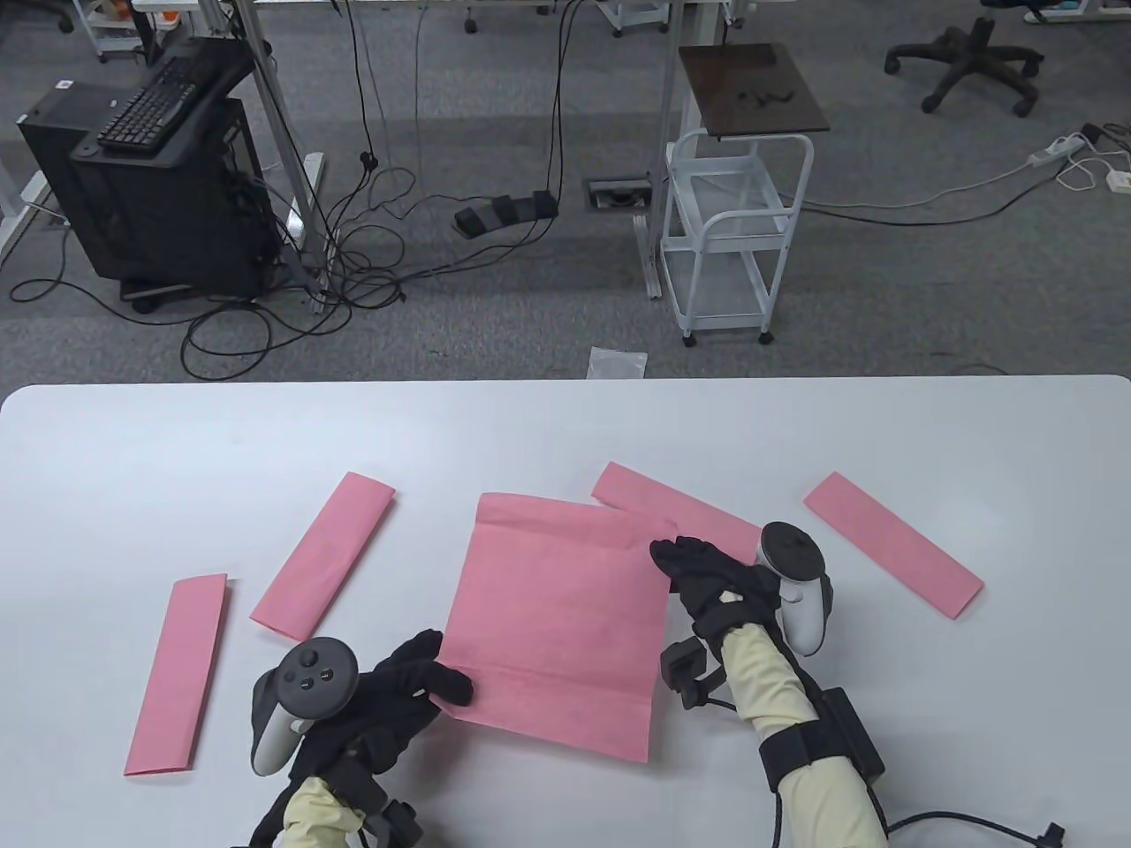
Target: Unfold complexly folded papers and stack
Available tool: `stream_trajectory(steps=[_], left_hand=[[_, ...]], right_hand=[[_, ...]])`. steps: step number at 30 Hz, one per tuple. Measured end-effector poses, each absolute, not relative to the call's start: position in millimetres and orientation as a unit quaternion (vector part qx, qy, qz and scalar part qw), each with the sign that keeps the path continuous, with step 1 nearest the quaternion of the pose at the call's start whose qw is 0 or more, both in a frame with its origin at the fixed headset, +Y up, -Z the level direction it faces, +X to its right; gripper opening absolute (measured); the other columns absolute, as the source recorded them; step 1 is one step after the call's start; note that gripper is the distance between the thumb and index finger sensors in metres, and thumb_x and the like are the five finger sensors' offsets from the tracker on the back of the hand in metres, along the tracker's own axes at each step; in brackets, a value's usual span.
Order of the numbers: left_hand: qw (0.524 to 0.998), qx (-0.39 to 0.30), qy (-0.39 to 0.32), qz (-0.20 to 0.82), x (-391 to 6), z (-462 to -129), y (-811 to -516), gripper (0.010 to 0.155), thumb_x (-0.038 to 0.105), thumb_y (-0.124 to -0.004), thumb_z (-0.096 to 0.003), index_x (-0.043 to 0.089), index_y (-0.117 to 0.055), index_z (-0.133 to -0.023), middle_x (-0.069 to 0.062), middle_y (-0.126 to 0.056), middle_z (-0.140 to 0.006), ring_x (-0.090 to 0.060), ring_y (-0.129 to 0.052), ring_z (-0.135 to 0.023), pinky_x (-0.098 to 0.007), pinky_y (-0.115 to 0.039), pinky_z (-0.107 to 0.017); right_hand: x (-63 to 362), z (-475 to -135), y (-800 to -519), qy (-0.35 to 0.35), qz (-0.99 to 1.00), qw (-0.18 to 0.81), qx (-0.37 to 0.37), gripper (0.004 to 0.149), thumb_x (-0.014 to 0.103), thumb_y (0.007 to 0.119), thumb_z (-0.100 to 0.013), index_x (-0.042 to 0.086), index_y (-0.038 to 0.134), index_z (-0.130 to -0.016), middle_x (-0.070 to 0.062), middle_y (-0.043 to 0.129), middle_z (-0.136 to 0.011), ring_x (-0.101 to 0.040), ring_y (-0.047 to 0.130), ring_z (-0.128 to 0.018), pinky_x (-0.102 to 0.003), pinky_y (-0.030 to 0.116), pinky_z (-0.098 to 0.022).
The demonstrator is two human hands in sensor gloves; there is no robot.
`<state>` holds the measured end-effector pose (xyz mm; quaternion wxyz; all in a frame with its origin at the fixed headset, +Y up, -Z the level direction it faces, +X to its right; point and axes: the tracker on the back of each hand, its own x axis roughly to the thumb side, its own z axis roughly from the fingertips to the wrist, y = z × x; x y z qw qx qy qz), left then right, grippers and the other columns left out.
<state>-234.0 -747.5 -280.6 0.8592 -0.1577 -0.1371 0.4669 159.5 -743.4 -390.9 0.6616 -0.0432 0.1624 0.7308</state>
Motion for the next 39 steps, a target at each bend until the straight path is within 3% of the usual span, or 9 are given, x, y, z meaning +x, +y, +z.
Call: stream_trajectory(steps=[3, 6, 10, 15, 19, 23, 32, 37, 39], left_hand=[[0.842, -0.16, -0.129, 0.499, -231.1, -279.8, -754.4, 0.031, 0.023, -0.072, -0.0535, 0.033, -0.084, -0.081, -0.007, -0.09, -0.094, -0.035, -0.087, -0.09, -0.054, -0.064, -0.071], [0.799, -0.18, -0.138, 0.556, -227.2, -279.6, -759.0, 0.033, 0.023, -0.073, -0.0525, 0.025, -0.082, -0.084, -0.003, -0.09, -0.092, -0.031, -0.087, -0.09, -0.051, -0.063, -0.073], [0.784, -0.195, -0.135, 0.574, -226.2, -276.6, -762.0, 0.057, 0.056, -0.073, -0.0537, 0.017, -0.077, -0.094, -0.012, -0.082, -0.101, -0.039, -0.078, -0.096, -0.055, -0.056, -0.076], [0.816, -0.183, -0.094, 0.54, -218.6, -275.8, -761.8, 0.036, 0.027, -0.075, -0.0535, 0.027, -0.074, -0.09, -0.002, -0.087, -0.092, -0.029, -0.086, -0.09, -0.049, -0.061, -0.075], [0.795, -0.211, -0.106, 0.558, -212.8, -275.0, -765.5, 0.066, 0.023, -0.074, -0.0528, 0.041, -0.04, -0.105, 0.001, -0.082, -0.089, -0.027, -0.083, -0.09, -0.05, -0.056, -0.077], [0.788, -0.218, -0.126, 0.562, -210.7, -275.0, -764.7, 0.079, 0.022, -0.073, -0.0528, 0.045, -0.019, -0.106, 0.001, -0.08, -0.089, -0.029, -0.082, -0.089, -0.052, -0.053, -0.078], [0.791, -0.219, -0.146, 0.553, -205.4, -275.8, -764.3, 0.063, 0.023, -0.078, -0.0509, 0.04, -0.05, -0.105, 0.005, -0.084, -0.088, -0.025, -0.083, -0.09, -0.048, -0.052, -0.08], [0.806, -0.205, -0.135, 0.538, -204.6, -274.3, -764.6, 0.038, 0.025, -0.078, -0.0515, 0.035, -0.076, -0.088, 0.004, -0.086, -0.089, -0.026, -0.085, -0.09, -0.048, -0.054, -0.079], [0.834, -0.188, -0.139, 0.5, -202.6, -272.0, -760.9, 0.036, 0.032, -0.076, -0.054, 0.03, -0.079, -0.09, -0.005, -0.077, -0.102, -0.034, -0.074, -0.099, -0.052, -0.048, -0.08]], right_hand=[[156.1, -394.5, -738.6, 0.154, 0.74, 0.653, -0.044, 0.038, 0.033, 0.074, -0.052, 0.007, 0.085, -0.078, -0.013, 0.092, -0.066, -0.035, 0.079, -0.079, -0.062, 0.031, -0.073], [156.0, -396.4, -735.5, 0.15, 0.749, 0.644, -0.047, 0.038, 0.033, 0.074, -0.052, 0.007, 0.085, -0.078, -0.013, 0.092, -0.067, -0.035, 0.079, -0.079, -0.062, 0.031, -0.073], [158.5, -395.0, -733.9, 0.152, 0.747, 0.645, -0.049, 0.038, 0.033, 0.074, -0.052, 0.007, 0.085, -0.078, -0.013, 0.091, -0.067, -0.036, 0.079, -0.08, -0.062, 0.03, -0.073], [160.4, -394.6, -731.7, 0.142, 0.756, 0.637, -0.052, 0.038, 0.033, 0.074, -0.052, 0.007, 0.084, -0.078, -0.013, 0.091, -0.067, -0.036, 0.079, -0.08, -0.062, 0.031, -0.073], [160.2, -394.9, -730.5, 0.142, 0.757, 0.635, -0.055, 0.038, 0.033, 0.074, -0.052, 0.007, 0.085, -0.078, -0.013, 0.091, -0.067, -0.036, 0.079, -0.079, -0.062, 0.03, -0.073], [160.0, -396.3, -731.1, 0.14, 0.759, 0.634, -0.055, 0.038, 0.033, 0.074, -0.052, 0.007, 0.085, -0.078, -0.013, 0.092, -0.067, -0.036, 0.079, -0.08, -0.062, 0.03, -0.073], [163.7, -396.8, -729.5, 0.137, 0.771, 0.62, -0.06, 0.038, 0.033, 0.075, -0.052, 0.007, 0.085, -0.077, -0.013, 0.092, -0.066, -0.036, 0.079, -0.079, -0.062, 0.031, -0.073], [166.0, -398.7, -730.4, 0.137, 0.773, 0.617, -0.063, 0.038, 0.033, 0.074, -0.052, 0.007, 0.085, -0.077, -0.013, 0.092, -0.066, -0.036, 0.079, -0.079, -0.063, 0.031, -0.073], [166.9, -399.8, -732.2, 0.142, 0.768, 0.621, -0.062, 0.038, 0.033, 0.074, -0.052, 0.007, 0.085, -0.078, -0.013, 0.092, -0.067, -0.036, 0.079, -0.08, -0.063, 0.03, -0.073]])
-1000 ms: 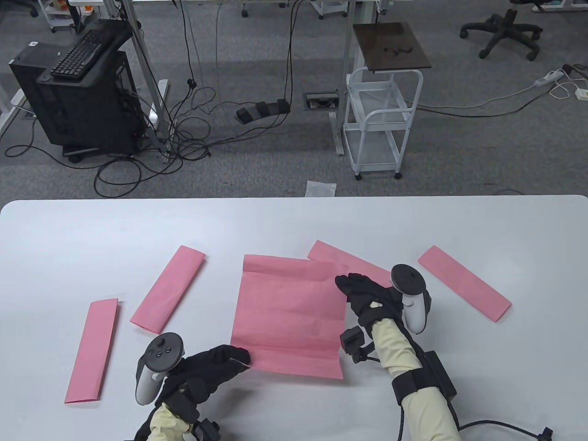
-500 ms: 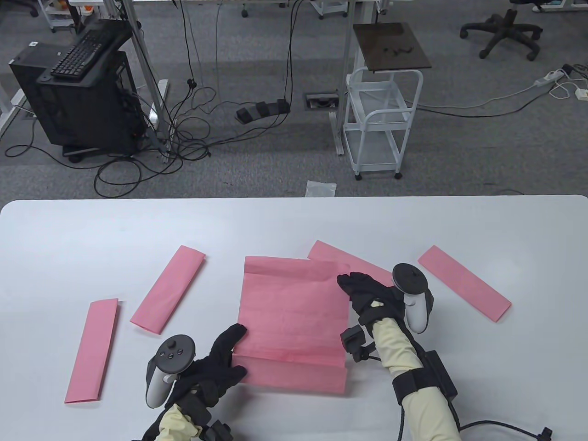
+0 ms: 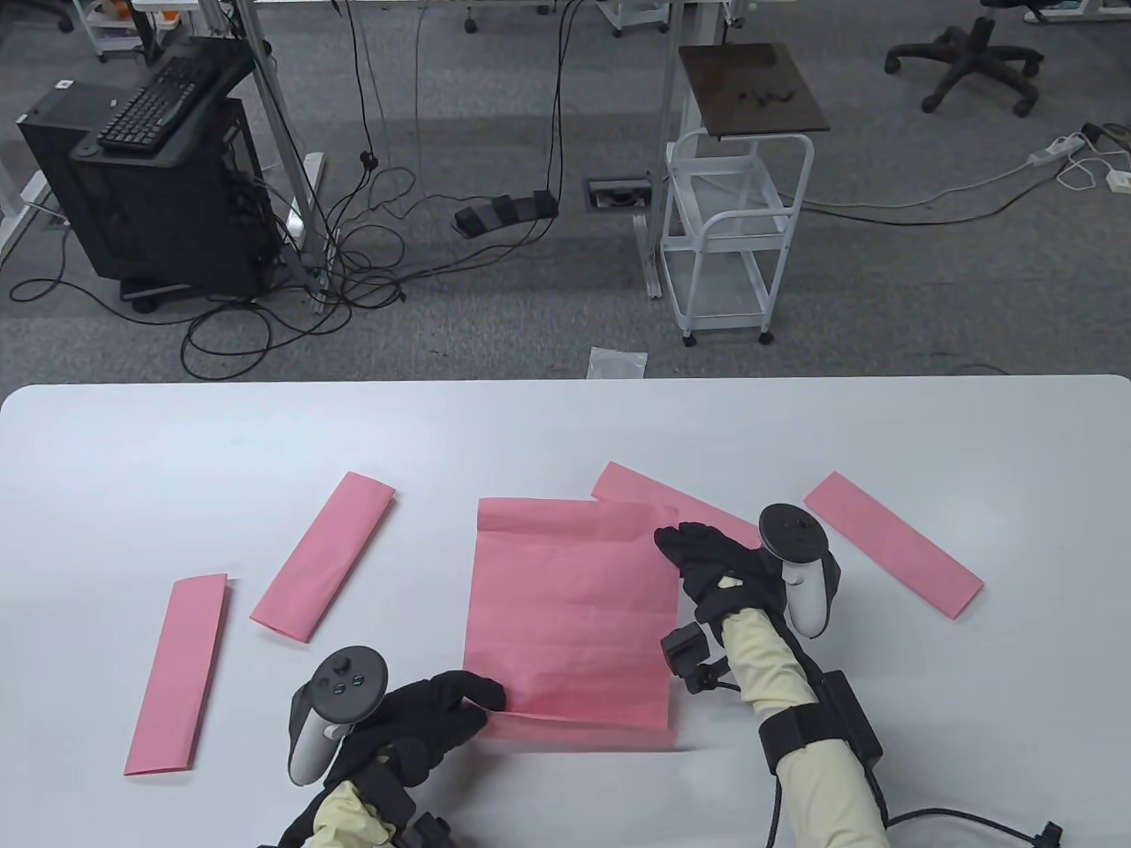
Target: Unfold complexly folded papers and stack
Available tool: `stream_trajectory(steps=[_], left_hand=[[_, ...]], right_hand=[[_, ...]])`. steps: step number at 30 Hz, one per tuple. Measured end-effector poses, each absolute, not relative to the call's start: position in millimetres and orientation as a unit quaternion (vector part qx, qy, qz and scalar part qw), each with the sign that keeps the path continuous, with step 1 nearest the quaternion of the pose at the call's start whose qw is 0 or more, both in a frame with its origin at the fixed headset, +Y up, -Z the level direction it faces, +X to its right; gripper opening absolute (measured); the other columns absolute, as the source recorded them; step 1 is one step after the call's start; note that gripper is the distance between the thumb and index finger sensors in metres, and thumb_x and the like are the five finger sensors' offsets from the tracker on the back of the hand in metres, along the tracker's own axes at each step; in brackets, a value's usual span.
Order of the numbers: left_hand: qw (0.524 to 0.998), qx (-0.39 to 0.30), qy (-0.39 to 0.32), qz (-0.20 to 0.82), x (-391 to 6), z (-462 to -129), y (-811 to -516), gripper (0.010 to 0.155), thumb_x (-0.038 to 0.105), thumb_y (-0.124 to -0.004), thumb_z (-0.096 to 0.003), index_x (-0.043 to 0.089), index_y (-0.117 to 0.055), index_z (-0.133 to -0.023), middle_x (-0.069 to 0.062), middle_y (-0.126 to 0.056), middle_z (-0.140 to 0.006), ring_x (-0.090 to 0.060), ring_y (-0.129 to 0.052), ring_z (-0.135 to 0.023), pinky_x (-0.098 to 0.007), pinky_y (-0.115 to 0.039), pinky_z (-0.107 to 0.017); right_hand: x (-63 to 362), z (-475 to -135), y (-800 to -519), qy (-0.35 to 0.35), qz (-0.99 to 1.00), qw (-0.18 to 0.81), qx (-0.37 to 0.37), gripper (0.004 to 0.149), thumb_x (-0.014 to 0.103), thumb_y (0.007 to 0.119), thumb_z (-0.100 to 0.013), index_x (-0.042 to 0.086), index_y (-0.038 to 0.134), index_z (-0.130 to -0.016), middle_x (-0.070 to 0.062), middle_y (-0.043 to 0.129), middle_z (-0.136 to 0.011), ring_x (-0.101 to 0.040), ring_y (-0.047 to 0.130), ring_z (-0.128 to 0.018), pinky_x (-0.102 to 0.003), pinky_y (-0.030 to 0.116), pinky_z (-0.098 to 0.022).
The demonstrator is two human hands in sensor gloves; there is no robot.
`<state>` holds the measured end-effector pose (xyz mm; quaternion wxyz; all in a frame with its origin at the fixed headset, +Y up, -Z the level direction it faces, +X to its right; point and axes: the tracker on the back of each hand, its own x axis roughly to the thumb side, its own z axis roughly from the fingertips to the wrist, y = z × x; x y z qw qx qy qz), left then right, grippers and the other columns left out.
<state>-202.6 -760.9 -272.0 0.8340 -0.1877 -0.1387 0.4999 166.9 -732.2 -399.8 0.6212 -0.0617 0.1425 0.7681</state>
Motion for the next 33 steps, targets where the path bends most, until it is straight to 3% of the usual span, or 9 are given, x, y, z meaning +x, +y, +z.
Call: stream_trajectory(steps=[2, 4, 9, 14, 17, 20, 23, 28, 33], left_hand=[[0.876, -0.147, -0.154, 0.434, -196.9, -269.4, -755.4, 0.04, 0.038, -0.07, -0.0564, 0.033, -0.073, -0.096, -0.013, -0.013, -0.121, -0.046, -0.013, -0.109, -0.059, -0.017, -0.079], [0.91, -0.078, -0.209, 0.351, -192.5, -269.3, -746.8, 0.038, 0.04, -0.069, -0.056, 0.036, -0.072, -0.094, 0.011, 0.007, -0.115, -0.029, 0.013, -0.104, -0.052, -0.001, -0.076], [0.885, -0.211, -0.231, 0.345, -190.0, -269.7, -754.4, 0.047, 0.051, -0.063, -0.0576, 0.027, -0.077, -0.096, 0.003, -0.004, -0.121, -0.031, 0.017, -0.103, -0.054, 0.009, -0.068], [0.893, -0.267, -0.196, 0.305, -186.5, -275.8, -778.1, 0.048, 0.049, -0.062, -0.0582, 0.021, -0.081, -0.092, 0.003, -0.004, -0.12, -0.03, 0.019, -0.1, -0.053, 0.009, -0.067], [0.9, -0.293, -0.195, 0.255, -178.5, -277.0, -786.4, 0.046, 0.041, -0.069, -0.0577, 0.034, -0.057, -0.102, 0.003, 0.003, -0.116, -0.03, 0.018, -0.101, -0.053, 0.009, -0.068], [0.909, -0.304, -0.196, 0.208, -171.2, -276.4, -790.9, 0.072, 0.044, -0.071, -0.0567, 0.041, -0.021, -0.108, 0.004, 0.012, -0.112, -0.031, 0.018, -0.101, -0.054, 0.009, -0.067], [0.919, -0.313, -0.187, 0.151, -166.7, -274.5, -797.3, 0.085, 0.053, -0.071, -0.0552, 0.04, -0.005, -0.107, 0.004, 0.019, -0.109, -0.033, 0.021, -0.099, -0.056, 0.01, -0.066], [0.91, -0.363, -0.166, 0.11, -166.8, -273.4, -810.0, 0.087, 0.069, -0.056, -0.0523, 0.041, 0.009, -0.103, 0.007, 0.03, -0.103, -0.028, 0.03, -0.095, -0.054, 0.016, -0.062], [0.909, -0.369, -0.164, 0.105, -166.2, -273.4, -811.5, 0.088, 0.071, -0.054, -0.0514, 0.041, 0.012, -0.101, 0.009, 0.032, -0.101, -0.026, 0.033, -0.093, -0.054, 0.018, -0.061]], right_hand=[[167.0, -400.0, -734.3, 0.14, 0.772, 0.617, -0.065, 0.038, 0.033, 0.074, -0.052, 0.007, 0.085, -0.078, -0.013, 0.091, -0.067, -0.036, 0.079, -0.08, -0.063, 0.03, -0.073], [165.4, -400.6, -738.2, 0.134, 0.784, 0.602, -0.069, 0.038, 0.033, 0.074, -0.052, 0.007, 0.085, -0.078, -0.013, 0.091, -0.067, -0.036, 0.079, -0.08, -0.063, 0.03, -0.073], [156.9, -402.7, -747.7, 0.137, 0.783, 0.603, -0.071, 0.038, 0.033, 0.074, -0.052, 0.007, 0.085, -0.077, -0.013, 0.092, -0.066, -0.036, 0.079, -0.079, -0.063, 0.031, -0.073], [147.0, -405.8, -755.1, 0.151, 0.784, 0.599, -0.066, 0.038, 0.033, 0.074, -0.052, 0.007, 0.085, -0.077, -0.013, 0.092, -0.066, -0.036, 0.079, -0.079, -0.063, 0.031, -0.073], [143.4, -406.4, -758.3, 0.155, 0.792, 0.587, -0.064, 0.038, 0.033, 0.074, -0.052, 0.007, 0.085, -0.077, -0.013, 0.092, -0.066, -0.036, 0.079, -0.079, -0.063, 0.031, -0.073], [141.7, -408.9, -761.4, 0.16, 0.795, 0.582, -0.064, 0.038, 0.033, 0.074, -0.052, 0.008, 0.085, -0.078, -0.013, 0.092, -0.067, -0.036, 0.079, -0.08, -0.062, 0.03, -0.073], [139.7, -410.2, -764.8, 0.167, 0.797, 0.576, -0.068, 0.04, 0.034, 0.074, -0.052, 0.009, 0.085, -0.081, -0.014, 0.091, -0.073, -0.038, 0.076, -0.084, -0.062, 0.028, -0.074], [142.7, -405.9, -758.8, 0.149, 0.803, 0.575, -0.052, 0.051, 0.036, 0.068, -0.055, 0.021, 0.064, -0.103, -0.011, 0.064, -0.108, -0.033, 0.046, -0.105, -0.046, 0.015, -0.078], [135.3, -371.4, -742.3, 0.089, 0.86, 0.5, 0.055, 0.068, 0.039, 0.065, -0.056, 0.031, 0.025, -0.109, 0.0, 0.017, -0.118, -0.023, 0.0, -0.106, -0.043, -0.004, -0.073]])
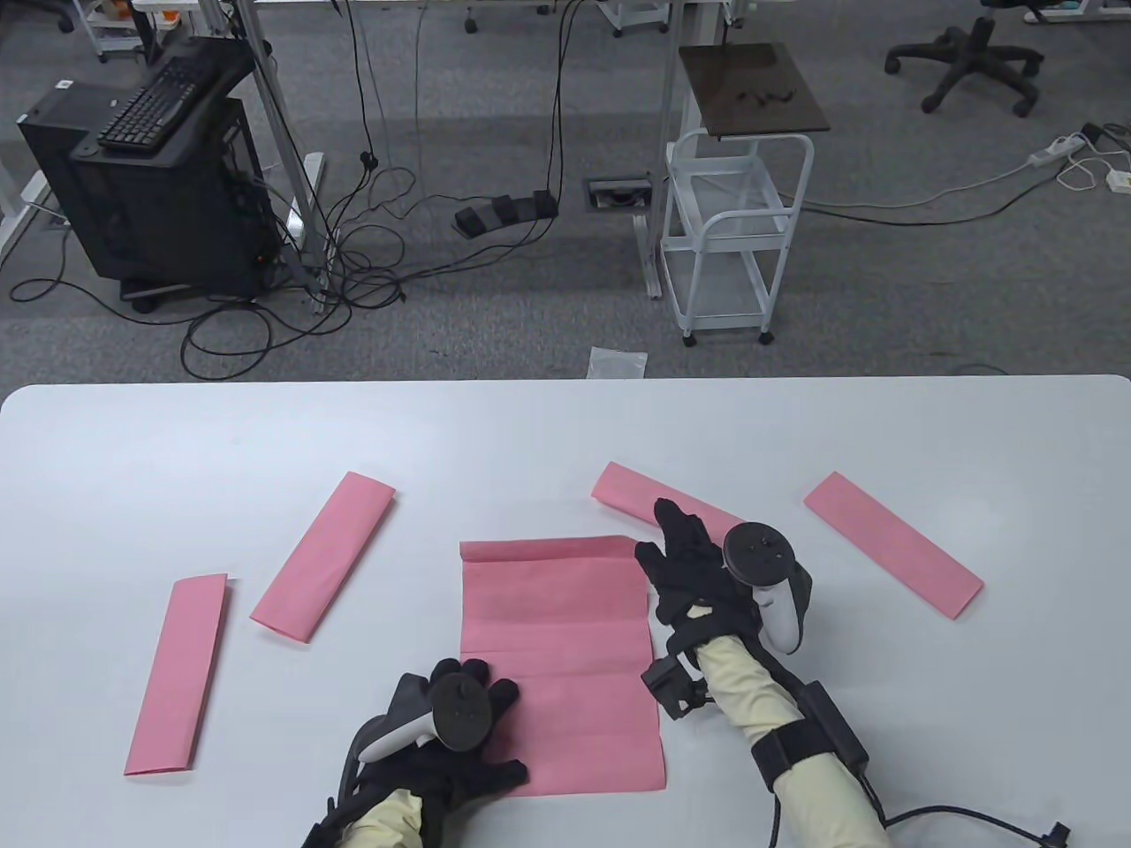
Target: Unfold complexly folded papers and stack
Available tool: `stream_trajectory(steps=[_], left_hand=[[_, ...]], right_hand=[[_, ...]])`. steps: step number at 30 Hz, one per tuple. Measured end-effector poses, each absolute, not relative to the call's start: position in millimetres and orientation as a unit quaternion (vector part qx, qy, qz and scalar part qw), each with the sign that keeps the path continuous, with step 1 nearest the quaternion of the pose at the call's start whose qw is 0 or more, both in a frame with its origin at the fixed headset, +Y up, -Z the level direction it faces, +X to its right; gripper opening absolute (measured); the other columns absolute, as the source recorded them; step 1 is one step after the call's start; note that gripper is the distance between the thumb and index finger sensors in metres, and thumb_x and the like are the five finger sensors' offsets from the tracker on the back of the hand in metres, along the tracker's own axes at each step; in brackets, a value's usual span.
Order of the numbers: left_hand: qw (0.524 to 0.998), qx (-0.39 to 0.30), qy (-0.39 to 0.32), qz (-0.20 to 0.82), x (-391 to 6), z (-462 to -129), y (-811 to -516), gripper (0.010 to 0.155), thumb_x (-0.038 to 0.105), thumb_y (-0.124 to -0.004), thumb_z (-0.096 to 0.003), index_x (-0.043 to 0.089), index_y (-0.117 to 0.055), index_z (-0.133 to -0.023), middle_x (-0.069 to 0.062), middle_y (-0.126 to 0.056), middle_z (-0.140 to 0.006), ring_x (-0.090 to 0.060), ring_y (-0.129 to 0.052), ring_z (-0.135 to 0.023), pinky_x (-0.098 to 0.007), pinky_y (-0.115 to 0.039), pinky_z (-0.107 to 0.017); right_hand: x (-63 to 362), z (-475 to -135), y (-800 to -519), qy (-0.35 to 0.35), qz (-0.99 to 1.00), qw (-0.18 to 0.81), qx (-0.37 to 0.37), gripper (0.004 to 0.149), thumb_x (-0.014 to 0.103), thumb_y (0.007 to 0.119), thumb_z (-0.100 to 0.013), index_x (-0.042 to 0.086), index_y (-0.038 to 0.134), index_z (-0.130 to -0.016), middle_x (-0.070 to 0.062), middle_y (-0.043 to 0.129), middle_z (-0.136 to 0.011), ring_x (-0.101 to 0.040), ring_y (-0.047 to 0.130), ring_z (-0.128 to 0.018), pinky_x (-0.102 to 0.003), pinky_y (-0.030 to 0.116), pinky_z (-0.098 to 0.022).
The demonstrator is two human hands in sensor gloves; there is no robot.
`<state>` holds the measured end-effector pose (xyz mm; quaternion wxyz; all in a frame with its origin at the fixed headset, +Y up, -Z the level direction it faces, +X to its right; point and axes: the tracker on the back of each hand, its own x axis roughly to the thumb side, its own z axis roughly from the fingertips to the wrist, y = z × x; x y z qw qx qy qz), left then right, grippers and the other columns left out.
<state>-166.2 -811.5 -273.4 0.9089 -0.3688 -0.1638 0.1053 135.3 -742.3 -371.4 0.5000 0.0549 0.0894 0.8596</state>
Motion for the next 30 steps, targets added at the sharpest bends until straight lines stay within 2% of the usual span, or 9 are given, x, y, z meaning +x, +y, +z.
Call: stream_trajectory(steps=[2, 4, 6, 9, 12, 21, 24, 27, 30], left_hand=[[0.909, -0.37, -0.163, 0.104, -166.0, -273.1, -811.1, 0.088, 0.071, -0.053, -0.0514, 0.042, 0.013, -0.101, 0.009, 0.033, -0.1, -0.026, 0.033, -0.093, -0.054, 0.018, -0.061], [0.909, -0.371, -0.163, 0.102, -165.9, -272.7, -810.9, 0.088, 0.072, -0.053, -0.0507, 0.042, 0.013, -0.101, 0.009, 0.033, -0.1, -0.026, 0.034, -0.093, -0.054, 0.018, -0.061], [0.909, -0.372, -0.161, 0.102, -165.8, -272.3, -810.8, 0.089, 0.072, -0.054, -0.0498, 0.043, 0.013, -0.1, 0.01, 0.033, -0.1, -0.026, 0.034, -0.092, -0.053, 0.019, -0.061], [0.908, -0.377, -0.155, 0.099, -166.1, -271.8, -811.4, 0.091, 0.074, -0.055, -0.0469, 0.045, 0.014, -0.098, 0.012, 0.035, -0.098, -0.023, 0.036, -0.092, -0.052, 0.02, -0.061], [0.909, -0.377, -0.149, 0.096, -166.0, -271.4, -811.4, 0.091, 0.074, -0.055, -0.0453, 0.045, 0.015, -0.098, 0.013, 0.035, -0.098, -0.022, 0.036, -0.092, -0.051, 0.02, -0.061], [0.909, -0.377, -0.144, 0.099, -166.0, -270.8, -811.1, 0.092, 0.073, -0.056, -0.0446, 0.046, 0.014, -0.097, 0.014, 0.035, -0.098, -0.021, 0.036, -0.092, -0.051, 0.02, -0.061], [0.909, -0.378, -0.145, 0.1, -165.9, -271.0, -811.3, 0.092, 0.073, -0.056, -0.0444, 0.046, 0.014, -0.097, 0.014, 0.035, -0.098, -0.021, 0.036, -0.092, -0.051, 0.02, -0.061], [0.909, -0.379, -0.146, 0.099, -165.8, -270.9, -811.3, 0.092, 0.074, -0.056, -0.0443, 0.046, 0.014, -0.097, 0.014, 0.035, -0.097, -0.021, 0.036, -0.091, -0.051, 0.021, -0.06], [0.908, -0.379, -0.146, 0.099, -165.8, -271.0, -811.5, 0.092, 0.074, -0.056, -0.0442, 0.046, 0.015, -0.097, 0.014, 0.035, -0.097, -0.021, 0.036, -0.091, -0.051, 0.021, -0.06]], right_hand=[[115.9, -345.1, -749.7, 0.132, 0.906, 0.368, 0.16, 0.068, 0.042, 0.068, -0.054, 0.032, 0.03, -0.11, 0.003, 0.017, -0.119, -0.021, -0.001, -0.106, -0.046, -0.005, -0.071], [90.2, -316.0, -767.1, 0.255, 0.907, 0.227, 0.248, 0.067, 0.046, 0.067, -0.054, 0.033, 0.036, -0.111, 0.006, 0.013, -0.12, -0.018, -0.006, -0.105, -0.046, -0.009, -0.068], [67.5, -295.6, -782.9, 0.305, 0.892, 0.143, 0.3, 0.072, 0.052, 0.065, -0.052, 0.037, 0.026, -0.111, 0.012, 0.001, -0.118, -0.016, -0.012, -0.103, -0.047, -0.013, -0.066], [49.6, -288.1, -799.2, 0.327, 0.885, 0.121, 0.307, 0.075, 0.054, 0.066, -0.051, 0.036, 0.024, -0.11, 0.011, 0.0, -0.117, -0.015, -0.011, -0.102, -0.047, -0.012, -0.066], [58.4, -292.6, -805.0, 0.355, 0.884, 0.11, 0.284, 0.072, 0.058, 0.062, -0.05, 0.049, 0.016, -0.104, 0.024, -0.005, -0.112, -0.005, -0.015, -0.1, -0.046, -0.015, -0.065], [140.1, -292.9, -804.2, 0.359, 0.902, 0.128, 0.201, 0.067, 0.057, 0.062, -0.051, 0.056, 0.02, -0.102, 0.034, -0.002, -0.11, 0.003, -0.011, -0.101, -0.044, -0.014, -0.066], [136.4, -292.3, -800.7, 0.352, 0.903, 0.133, 0.205, 0.067, 0.053, 0.064, -0.052, 0.052, 0.022, -0.104, 0.027, 0.003, -0.113, -0.002, -0.009, -0.102, -0.045, -0.012, -0.067], [118.1, -293.4, -787.2, 0.3, 0.911, 0.153, 0.236, 0.069, 0.048, 0.068, -0.052, 0.034, 0.034, -0.11, 0.009, 0.013, -0.119, -0.019, 0.003, -0.107, -0.05, -0.006, -0.069], [85.7, -298.9, -787.5, 0.289, 0.905, 0.148, 0.275, 0.071, 0.05, 0.069, -0.05, 0.043, 0.026, -0.107, 0.014, 0.009, -0.117, -0.014, -0.002, -0.106, -0.048, -0.008, -0.069]])
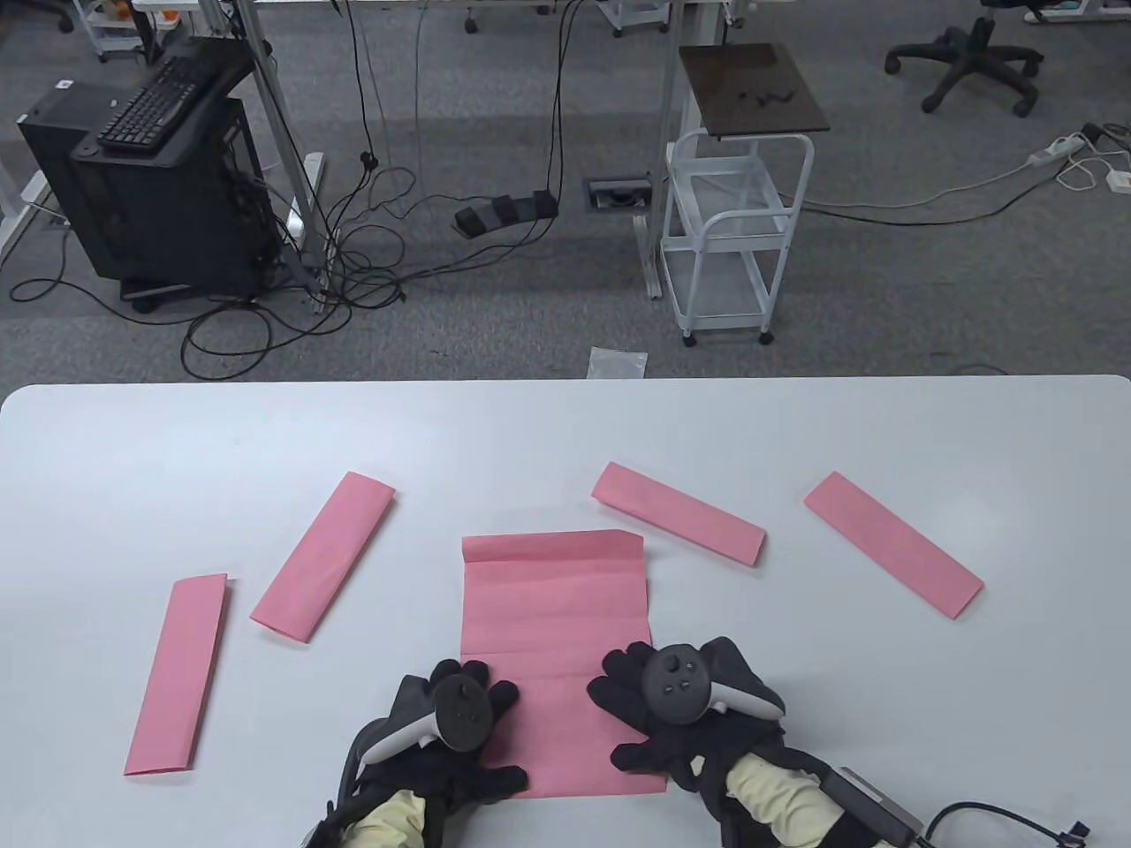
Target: Unfold complexly folded papers and stack
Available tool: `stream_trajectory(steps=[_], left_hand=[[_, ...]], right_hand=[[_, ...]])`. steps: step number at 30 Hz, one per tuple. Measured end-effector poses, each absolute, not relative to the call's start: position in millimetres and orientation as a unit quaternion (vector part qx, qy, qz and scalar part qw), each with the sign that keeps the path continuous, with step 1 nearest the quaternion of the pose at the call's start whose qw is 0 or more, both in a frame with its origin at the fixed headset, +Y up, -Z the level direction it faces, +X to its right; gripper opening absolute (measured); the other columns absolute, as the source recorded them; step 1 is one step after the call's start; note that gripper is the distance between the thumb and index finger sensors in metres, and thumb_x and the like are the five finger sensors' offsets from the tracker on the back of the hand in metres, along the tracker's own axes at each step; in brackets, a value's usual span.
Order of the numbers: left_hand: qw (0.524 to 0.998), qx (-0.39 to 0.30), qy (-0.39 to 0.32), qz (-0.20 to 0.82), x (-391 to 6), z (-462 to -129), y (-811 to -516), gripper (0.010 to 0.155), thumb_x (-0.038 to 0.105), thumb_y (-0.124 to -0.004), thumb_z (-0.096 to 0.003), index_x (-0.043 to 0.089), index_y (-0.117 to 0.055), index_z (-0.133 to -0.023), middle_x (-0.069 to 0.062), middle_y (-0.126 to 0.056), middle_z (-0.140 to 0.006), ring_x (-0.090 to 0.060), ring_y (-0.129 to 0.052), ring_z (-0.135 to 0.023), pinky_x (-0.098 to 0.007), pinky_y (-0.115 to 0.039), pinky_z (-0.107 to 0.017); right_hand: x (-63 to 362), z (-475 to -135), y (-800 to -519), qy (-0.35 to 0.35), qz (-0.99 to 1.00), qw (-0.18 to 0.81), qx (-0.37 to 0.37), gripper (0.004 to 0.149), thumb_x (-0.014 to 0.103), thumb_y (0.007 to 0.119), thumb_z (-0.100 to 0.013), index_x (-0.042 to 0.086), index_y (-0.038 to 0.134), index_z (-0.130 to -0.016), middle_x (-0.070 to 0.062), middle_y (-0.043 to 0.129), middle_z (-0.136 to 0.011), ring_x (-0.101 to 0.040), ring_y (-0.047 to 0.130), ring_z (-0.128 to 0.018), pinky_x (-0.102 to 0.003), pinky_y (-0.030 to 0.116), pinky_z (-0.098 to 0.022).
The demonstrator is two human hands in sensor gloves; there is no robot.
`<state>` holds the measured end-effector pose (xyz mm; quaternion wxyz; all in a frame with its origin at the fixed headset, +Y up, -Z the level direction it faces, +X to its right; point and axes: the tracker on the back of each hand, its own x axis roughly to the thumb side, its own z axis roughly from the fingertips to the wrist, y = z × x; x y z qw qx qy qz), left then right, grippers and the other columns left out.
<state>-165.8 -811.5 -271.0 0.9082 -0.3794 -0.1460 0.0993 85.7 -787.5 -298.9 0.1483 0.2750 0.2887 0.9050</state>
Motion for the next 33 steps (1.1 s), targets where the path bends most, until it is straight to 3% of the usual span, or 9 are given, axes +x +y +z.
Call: stream_trajectory(steps=[4, 5, 8, 14, 19, 22, 27, 30, 33], left_hand=[[0.908, -0.381, -0.147, 0.099, -165.8, -271.0, -811.6, 0.092, 0.073, -0.056, -0.0436, 0.046, 0.015, -0.096, 0.014, 0.035, -0.097, -0.021, 0.037, -0.091, -0.051, 0.021, -0.06], [0.908, -0.38, -0.147, 0.099, -165.7, -270.8, -811.5, 0.092, 0.073, -0.056, -0.0435, 0.046, 0.015, -0.096, 0.014, 0.035, -0.097, -0.021, 0.037, -0.091, -0.051, 0.021, -0.06], [0.908, -0.38, -0.148, 0.1, -165.8, -271.1, -811.4, 0.092, 0.073, -0.057, -0.0434, 0.046, 0.014, -0.096, 0.014, 0.035, -0.097, -0.022, 0.036, -0.091, -0.051, 0.021, -0.06], [0.908, -0.379, -0.149, 0.099, -165.8, -271.2, -811.5, 0.093, 0.073, -0.057, -0.0435, 0.046, 0.014, -0.097, 0.014, 0.035, -0.097, -0.022, 0.036, -0.091, -0.051, 0.021, -0.06], [0.908, -0.38, -0.148, 0.098, -165.7, -271.2, -811.4, 0.093, 0.073, -0.056, -0.0435, 0.046, 0.015, -0.096, 0.014, 0.035, -0.097, -0.021, 0.036, -0.091, -0.051, 0.021, -0.06], [0.908, -0.38, -0.148, 0.099, -165.7, -271.4, -811.5, 0.093, 0.073, -0.057, -0.0435, 0.046, 0.014, -0.096, 0.014, 0.035, -0.097, -0.021, 0.036, -0.091, -0.051, 0.021, -0.06], [0.908, -0.38, -0.147, 0.098, -165.6, -271.5, -811.5, 0.093, 0.073, -0.057, -0.0431, 0.047, 0.014, -0.096, 0.014, 0.035, -0.096, -0.021, 0.036, -0.091, -0.051, 0.021, -0.06], [0.908, -0.38, -0.146, 0.099, -165.5, -271.6, -811.5, 0.093, 0.073, -0.057, -0.0429, 0.046, 0.014, -0.096, 0.014, 0.035, -0.096, -0.021, 0.036, -0.091, -0.051, 0.021, -0.06], [0.908, -0.38, -0.147, 0.101, -165.2, -271.9, -811.5, 0.093, 0.072, -0.058, -0.0427, 0.046, 0.013, -0.096, 0.014, 0.034, -0.097, -0.022, 0.036, -0.09, -0.051, 0.02, -0.06]], right_hand=[[60.9, -317.3, -799.2, 0.324, 0.897, 0.129, 0.27, 0.068, 0.049, 0.068, -0.051, 0.041, 0.031, -0.108, 0.016, 0.01, -0.117, -0.011, -0.001, -0.106, -0.046, -0.011, -0.067], [64.0, -326.1, -802.0, 0.326, 0.903, 0.117, 0.254, 0.066, 0.052, 0.068, -0.049, 0.049, 0.031, -0.104, 0.022, 0.01, -0.115, -0.007, -0.001, -0.105, -0.046, -0.011, -0.067], [89.7, -355.1, -803.6, 0.318, 0.916, 0.152, 0.189, 0.06, 0.053, 0.067, -0.05, 0.054, 0.036, -0.101, 0.032, 0.014, -0.113, 0.002, 0.002, -0.105, -0.045, -0.012, -0.068], [139.3, -385.3, -804.0, 0.307, 0.926, 0.208, 0.074, 0.056, 0.05, 0.067, -0.051, 0.056, 0.04, -0.1, 0.031, 0.016, -0.113, 0.003, 0.002, -0.105, -0.044, -0.013, -0.068], [126.0, -378.6, -796.1, 0.292, 0.933, 0.194, 0.08, 0.056, 0.044, 0.065, -0.054, 0.046, 0.04, -0.104, 0.017, 0.015, -0.116, -0.009, 0.001, -0.106, -0.046, -0.01, -0.068], [103.7, -359.9, -791.6, 0.269, 0.93, 0.17, 0.183, 0.067, 0.052, 0.064, -0.052, 0.046, 0.025, -0.106, 0.021, 0.001, -0.115, -0.007, -0.01, -0.103, -0.047, -0.013, -0.066], [61.8, -335.2, -796.1, 0.335, 0.895, 0.125, 0.266, 0.068, 0.053, 0.063, -0.052, 0.043, 0.026, -0.108, 0.02, 0.0, -0.115, -0.008, -0.01, -0.103, -0.047, -0.015, -0.065], [56.7, -356.9, -800.1, 0.32, 0.915, 0.078, 0.233, 0.067, 0.057, 0.065, -0.049, 0.05, 0.027, -0.104, 0.02, 0.006, -0.116, -0.01, -0.006, -0.105, -0.049, -0.013, -0.066], [64.2, -391.2, -804.3, 0.34, 0.912, 0.166, 0.156, 0.06, 0.054, 0.065, -0.051, 0.057, 0.031, -0.1, 0.032, 0.008, -0.113, 0.0, -0.006, -0.103, -0.045, -0.015, -0.067]])
